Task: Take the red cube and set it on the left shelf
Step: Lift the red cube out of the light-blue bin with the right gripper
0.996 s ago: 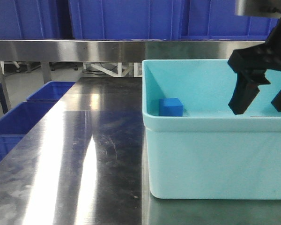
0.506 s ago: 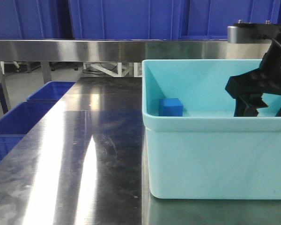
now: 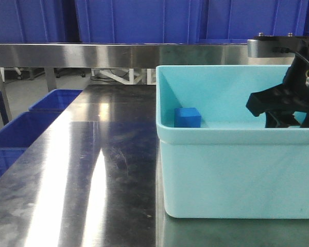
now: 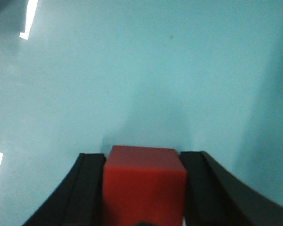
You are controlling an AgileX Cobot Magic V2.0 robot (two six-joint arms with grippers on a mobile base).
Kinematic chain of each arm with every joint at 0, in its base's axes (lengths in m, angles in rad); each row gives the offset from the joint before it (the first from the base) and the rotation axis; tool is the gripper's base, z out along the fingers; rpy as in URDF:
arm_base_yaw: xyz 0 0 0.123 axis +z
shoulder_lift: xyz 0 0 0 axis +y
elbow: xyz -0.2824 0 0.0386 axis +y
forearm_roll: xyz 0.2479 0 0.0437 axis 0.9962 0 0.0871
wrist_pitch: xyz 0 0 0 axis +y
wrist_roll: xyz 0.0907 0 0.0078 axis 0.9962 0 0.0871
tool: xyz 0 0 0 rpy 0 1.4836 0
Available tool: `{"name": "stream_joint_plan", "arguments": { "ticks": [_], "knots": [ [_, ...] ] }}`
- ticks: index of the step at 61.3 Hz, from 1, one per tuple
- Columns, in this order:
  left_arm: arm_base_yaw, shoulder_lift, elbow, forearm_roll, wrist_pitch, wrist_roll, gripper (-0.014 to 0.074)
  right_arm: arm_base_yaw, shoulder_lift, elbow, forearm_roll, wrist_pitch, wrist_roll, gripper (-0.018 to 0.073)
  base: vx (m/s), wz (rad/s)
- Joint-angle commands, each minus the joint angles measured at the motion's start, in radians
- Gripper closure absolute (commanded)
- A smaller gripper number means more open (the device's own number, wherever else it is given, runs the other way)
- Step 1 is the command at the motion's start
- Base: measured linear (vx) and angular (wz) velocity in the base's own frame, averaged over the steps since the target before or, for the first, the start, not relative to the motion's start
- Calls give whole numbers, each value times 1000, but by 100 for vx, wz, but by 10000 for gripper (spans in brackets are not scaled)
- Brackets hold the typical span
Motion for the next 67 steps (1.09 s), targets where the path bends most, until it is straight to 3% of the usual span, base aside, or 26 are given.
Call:
{"name": "stream_joint_plan", "arguments": {
  "ticks": [1, 13, 24, 43, 67],
  "knots": [
    [-4, 8, 22, -6, -84, 1, 491, -1, -83, -26, -10, -54, -7, 484, -8, -46],
    [-4, 8, 22, -6, -84, 1, 491, -6, -268, -26, -10, -161, -7, 506, -1, -5],
    [-4, 8, 22, -6, -84, 1, 491, -77, -468, 15, -10, -229, -7, 506, 0, 0],
    [-4, 8, 22, -6, -84, 1, 491, -208, -867, 240, -10, -258, -11, 506, 0, 0],
    [-4, 8, 22, -6, -84, 1, 491, -253, -1122, 394, -10, -283, -11, 506, 0, 0]
  ]
}}
